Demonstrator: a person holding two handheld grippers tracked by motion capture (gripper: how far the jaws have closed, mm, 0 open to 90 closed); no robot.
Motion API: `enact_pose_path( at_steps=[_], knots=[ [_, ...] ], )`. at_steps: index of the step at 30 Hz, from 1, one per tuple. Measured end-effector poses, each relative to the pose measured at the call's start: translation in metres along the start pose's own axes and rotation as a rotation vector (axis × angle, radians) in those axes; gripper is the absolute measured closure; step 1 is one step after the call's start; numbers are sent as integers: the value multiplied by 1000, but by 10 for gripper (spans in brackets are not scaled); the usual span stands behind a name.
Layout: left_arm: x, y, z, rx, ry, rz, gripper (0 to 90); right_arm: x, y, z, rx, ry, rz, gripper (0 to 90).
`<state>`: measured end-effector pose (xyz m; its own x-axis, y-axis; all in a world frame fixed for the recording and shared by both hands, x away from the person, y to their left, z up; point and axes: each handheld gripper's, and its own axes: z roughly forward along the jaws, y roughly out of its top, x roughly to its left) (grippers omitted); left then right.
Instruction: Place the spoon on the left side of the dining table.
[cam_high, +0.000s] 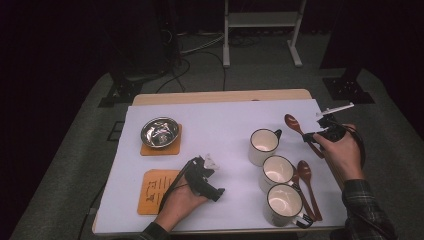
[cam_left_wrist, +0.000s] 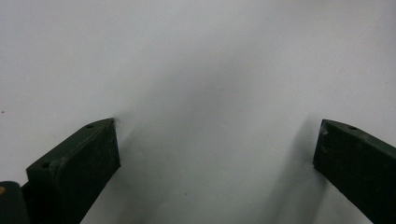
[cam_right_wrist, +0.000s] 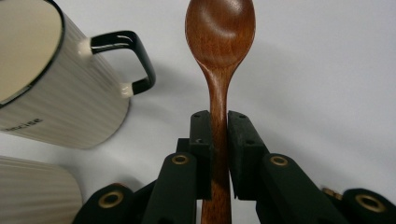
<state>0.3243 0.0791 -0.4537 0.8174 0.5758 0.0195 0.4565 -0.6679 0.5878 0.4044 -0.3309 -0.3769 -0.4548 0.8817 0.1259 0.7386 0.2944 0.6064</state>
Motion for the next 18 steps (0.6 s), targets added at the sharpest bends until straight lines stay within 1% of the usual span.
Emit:
enact_pose_path(
  at_steps=[7, 18],
  knots=[
    [0, 0, 0, 0, -2, -1, 0, 6, 9, -2, -7, 12, -27, 798],
    [0, 0, 0, -1, 0, 0, 0, 14, 23, -6, -17, 27, -48, 798]
  ],
)
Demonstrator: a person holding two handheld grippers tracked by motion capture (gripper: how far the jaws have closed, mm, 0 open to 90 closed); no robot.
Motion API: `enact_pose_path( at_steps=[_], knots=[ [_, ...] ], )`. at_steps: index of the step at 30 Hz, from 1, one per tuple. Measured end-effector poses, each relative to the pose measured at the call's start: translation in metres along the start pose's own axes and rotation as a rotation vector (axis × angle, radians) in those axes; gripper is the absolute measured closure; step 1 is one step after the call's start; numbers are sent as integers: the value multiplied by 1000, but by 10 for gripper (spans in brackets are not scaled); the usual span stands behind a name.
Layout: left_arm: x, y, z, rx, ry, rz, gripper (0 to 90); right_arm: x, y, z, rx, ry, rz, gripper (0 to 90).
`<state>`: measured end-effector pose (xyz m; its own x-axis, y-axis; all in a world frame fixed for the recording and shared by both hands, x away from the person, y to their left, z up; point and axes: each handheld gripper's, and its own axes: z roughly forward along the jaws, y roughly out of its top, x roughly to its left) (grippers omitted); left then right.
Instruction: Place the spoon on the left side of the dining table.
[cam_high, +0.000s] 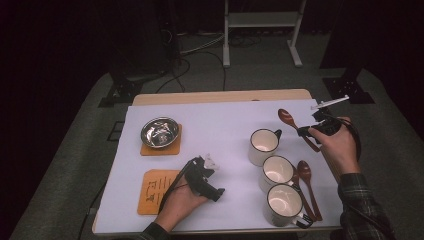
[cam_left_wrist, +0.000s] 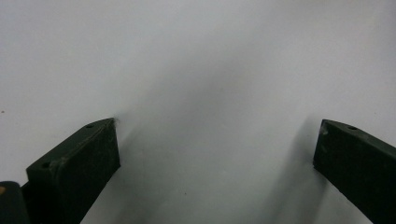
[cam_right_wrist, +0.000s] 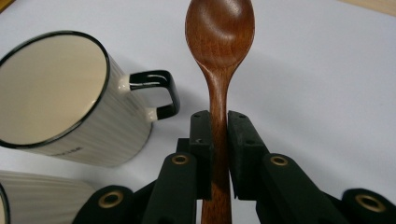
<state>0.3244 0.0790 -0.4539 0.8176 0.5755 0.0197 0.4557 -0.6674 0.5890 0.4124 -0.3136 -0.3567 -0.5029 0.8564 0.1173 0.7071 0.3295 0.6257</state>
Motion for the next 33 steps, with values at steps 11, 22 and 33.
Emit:
enact_pose_path(
  at_steps=[11, 22, 33],
  knots=[
    [0, 0, 0, -1, 0, -2, 0, 15, 22, 1, 2, 15, -46, 798],
    [0, 0, 0, -3, 2, -4, 0, 31, 43, 7, 9, 35, -90, 798],
    [0, 0, 0, -1, 2, -5, 0, 49, 63, 13, 4, 59, -132, 798]
  ],
)
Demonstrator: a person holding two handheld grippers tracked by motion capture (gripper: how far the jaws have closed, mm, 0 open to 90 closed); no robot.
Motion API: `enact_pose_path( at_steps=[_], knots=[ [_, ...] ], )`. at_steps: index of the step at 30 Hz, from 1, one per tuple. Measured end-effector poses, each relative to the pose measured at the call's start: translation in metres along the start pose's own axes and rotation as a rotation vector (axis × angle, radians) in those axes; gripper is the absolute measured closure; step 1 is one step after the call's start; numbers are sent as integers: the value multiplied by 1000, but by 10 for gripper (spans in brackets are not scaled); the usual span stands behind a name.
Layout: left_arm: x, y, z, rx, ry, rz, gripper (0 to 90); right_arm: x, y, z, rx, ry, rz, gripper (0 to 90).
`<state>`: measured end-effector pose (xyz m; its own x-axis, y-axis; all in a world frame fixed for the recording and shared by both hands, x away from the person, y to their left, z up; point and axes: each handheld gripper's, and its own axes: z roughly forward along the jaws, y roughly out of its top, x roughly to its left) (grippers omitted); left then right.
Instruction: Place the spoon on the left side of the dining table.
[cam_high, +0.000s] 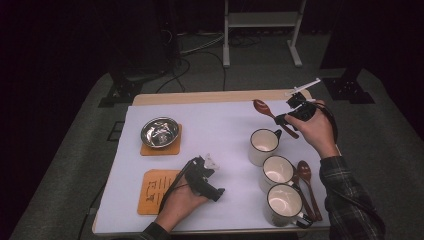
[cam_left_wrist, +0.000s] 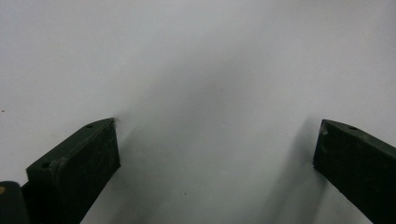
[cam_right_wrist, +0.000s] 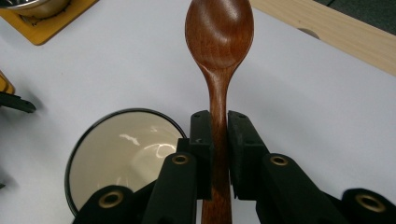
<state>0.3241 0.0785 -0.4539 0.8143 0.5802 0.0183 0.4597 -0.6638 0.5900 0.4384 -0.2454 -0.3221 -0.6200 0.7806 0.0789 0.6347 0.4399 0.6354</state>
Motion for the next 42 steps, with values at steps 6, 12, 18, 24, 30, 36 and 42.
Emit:
enact_pose_path(
  at_steps=[6, 12, 18, 24, 30, 36, 42],
  knots=[
    [0, 0, 0, 1, 0, 0, 0, 6, 10, 4, -2, 16, -10, 798],
    [0, 0, 0, 1, 1, 0, 0, 13, 19, 8, -3, 29, -25, 798],
    [-2, -1, -1, -6, 16, -11, 0, 17, 27, 14, -4, 38, -40, 798],
    [-2, -2, -1, -11, 18, -11, 0, 21, 33, 19, -4, 51, -49, 798],
    [-2, -2, -1, -15, 17, -11, 0, 25, 38, 27, -3, 64, -60, 798],
    [-2, -2, -2, -6, 20, -14, 0, 29, 44, 33, 2, 75, -65, 798],
    [-2, -1, -2, -4, 23, -12, 0, 34, 49, 40, 1, 87, -69, 798]
  ],
)
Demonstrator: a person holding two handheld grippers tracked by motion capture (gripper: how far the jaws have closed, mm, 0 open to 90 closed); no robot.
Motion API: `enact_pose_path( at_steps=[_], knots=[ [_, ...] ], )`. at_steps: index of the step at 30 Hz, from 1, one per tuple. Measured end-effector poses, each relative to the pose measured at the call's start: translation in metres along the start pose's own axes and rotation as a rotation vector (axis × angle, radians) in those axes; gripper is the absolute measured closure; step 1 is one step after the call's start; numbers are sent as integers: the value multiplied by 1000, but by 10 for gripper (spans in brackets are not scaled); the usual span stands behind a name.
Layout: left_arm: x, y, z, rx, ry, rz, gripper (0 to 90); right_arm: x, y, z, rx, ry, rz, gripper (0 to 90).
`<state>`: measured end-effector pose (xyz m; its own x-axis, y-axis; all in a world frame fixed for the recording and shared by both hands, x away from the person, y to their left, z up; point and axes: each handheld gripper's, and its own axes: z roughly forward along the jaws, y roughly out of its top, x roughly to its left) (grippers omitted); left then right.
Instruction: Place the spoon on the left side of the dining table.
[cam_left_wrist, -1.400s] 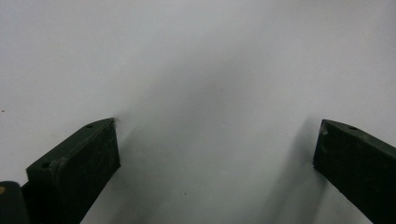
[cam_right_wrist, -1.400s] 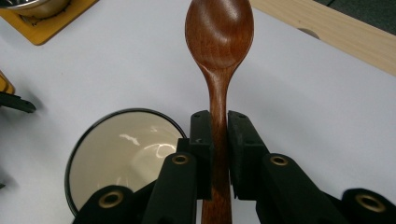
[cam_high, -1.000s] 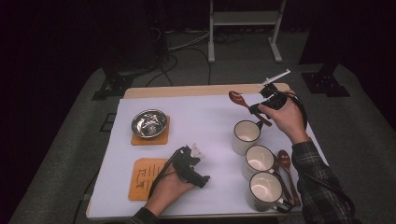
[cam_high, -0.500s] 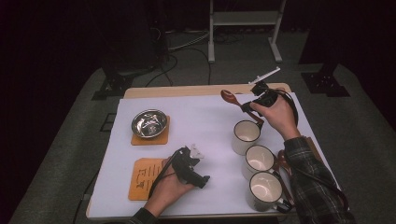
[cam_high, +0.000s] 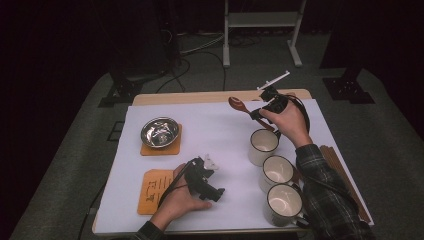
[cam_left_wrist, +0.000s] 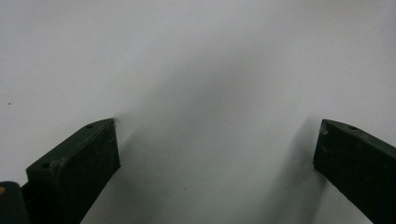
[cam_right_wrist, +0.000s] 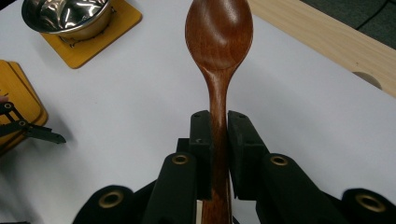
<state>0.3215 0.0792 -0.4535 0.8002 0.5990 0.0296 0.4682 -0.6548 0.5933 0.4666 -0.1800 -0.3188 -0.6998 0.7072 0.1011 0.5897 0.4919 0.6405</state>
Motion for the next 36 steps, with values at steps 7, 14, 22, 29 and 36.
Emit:
enact_pose_path(
  at_steps=[7, 14, 22, 29, 36],
  knots=[
    [0, 0, 0, 3, -6, -3, 0, 6, 9, 8, 3, 11, -22, 798],
    [0, 1, 0, 10, -8, -1, 0, 12, 18, 16, 7, 23, -42, 798],
    [0, 2, 1, 19, -10, -4, 0, 22, 29, 26, 9, 34, -64, 798],
    [0, 3, 1, 22, -11, -7, 0, 29, 38, 37, 9, 53, -91, 798],
    [0, 3, 1, 26, -9, -5, 0, 35, 47, 46, 7, 76, -95, 798]
  ],
)
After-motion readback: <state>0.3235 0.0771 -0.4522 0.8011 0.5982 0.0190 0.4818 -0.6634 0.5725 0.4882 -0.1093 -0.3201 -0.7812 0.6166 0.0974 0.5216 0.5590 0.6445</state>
